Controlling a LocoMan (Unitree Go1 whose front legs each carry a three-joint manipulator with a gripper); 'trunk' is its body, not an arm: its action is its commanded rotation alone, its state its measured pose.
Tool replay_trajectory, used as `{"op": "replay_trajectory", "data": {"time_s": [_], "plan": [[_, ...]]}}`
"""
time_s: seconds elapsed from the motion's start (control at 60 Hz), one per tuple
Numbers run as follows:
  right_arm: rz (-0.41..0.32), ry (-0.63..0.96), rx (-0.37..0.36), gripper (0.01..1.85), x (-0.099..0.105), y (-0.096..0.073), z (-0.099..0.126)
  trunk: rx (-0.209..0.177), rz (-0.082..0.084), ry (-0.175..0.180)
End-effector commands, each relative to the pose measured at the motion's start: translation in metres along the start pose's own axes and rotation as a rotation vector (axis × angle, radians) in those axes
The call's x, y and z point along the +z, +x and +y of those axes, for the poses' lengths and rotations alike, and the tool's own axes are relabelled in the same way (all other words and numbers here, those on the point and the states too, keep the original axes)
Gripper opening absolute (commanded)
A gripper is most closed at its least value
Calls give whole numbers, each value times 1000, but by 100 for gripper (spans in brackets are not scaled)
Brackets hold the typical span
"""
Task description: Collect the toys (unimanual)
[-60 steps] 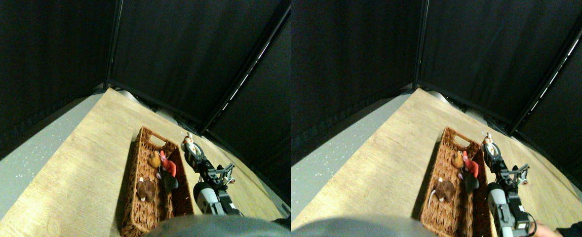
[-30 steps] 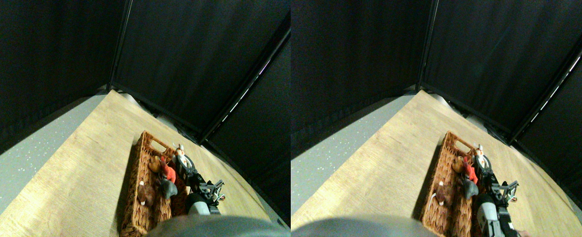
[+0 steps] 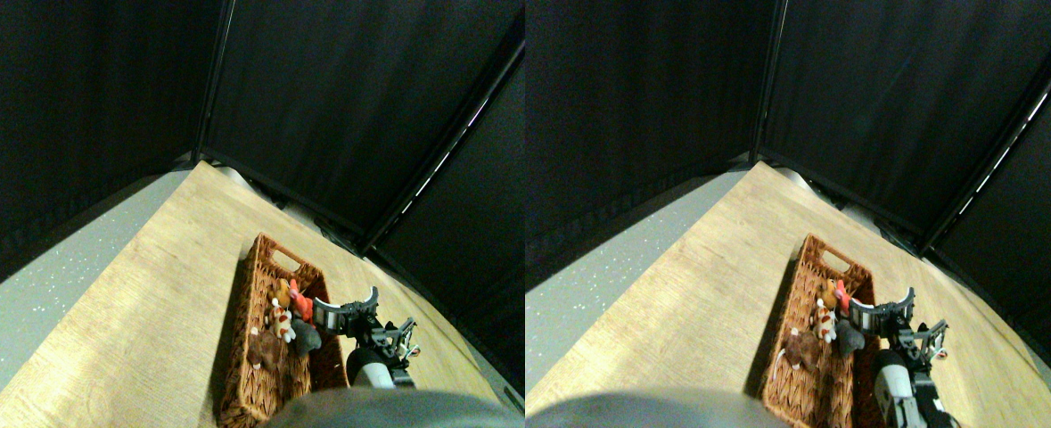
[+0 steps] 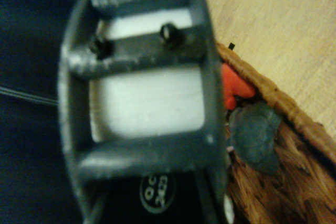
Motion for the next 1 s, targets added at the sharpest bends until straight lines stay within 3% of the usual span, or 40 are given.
{"op": "replay_trajectory", "data": {"time_s": [0.017, 0.1, 0.167, 0.367, 0.533, 0.567, 0.617, 0.817, 1.0], "plan": [[-52, -76, 65, 131, 17, 5, 3, -3, 11, 16], [-88, -65, 71, 119, 33, 7, -2, -15, 15, 32], [-186, -29, 44, 112, 51, 4, -7, -26, 18, 47], [-385, -33, 19, 76, 94, -5, -19, -69, 35, 94], [-418, -41, 36, 66, 121, -18, -30, -107, 47, 132], [-478, -55, 7, 68, 125, -23, -33, -112, 49, 137], [-519, -39, -14, 71, 127, -30, -36, -117, 53, 145], [-540, 14, -15, 64, 123, -53, -61, -130, 67, 165], [-513, 91, -58, 73, 107, -71, -77, -136, 82, 172]]}}
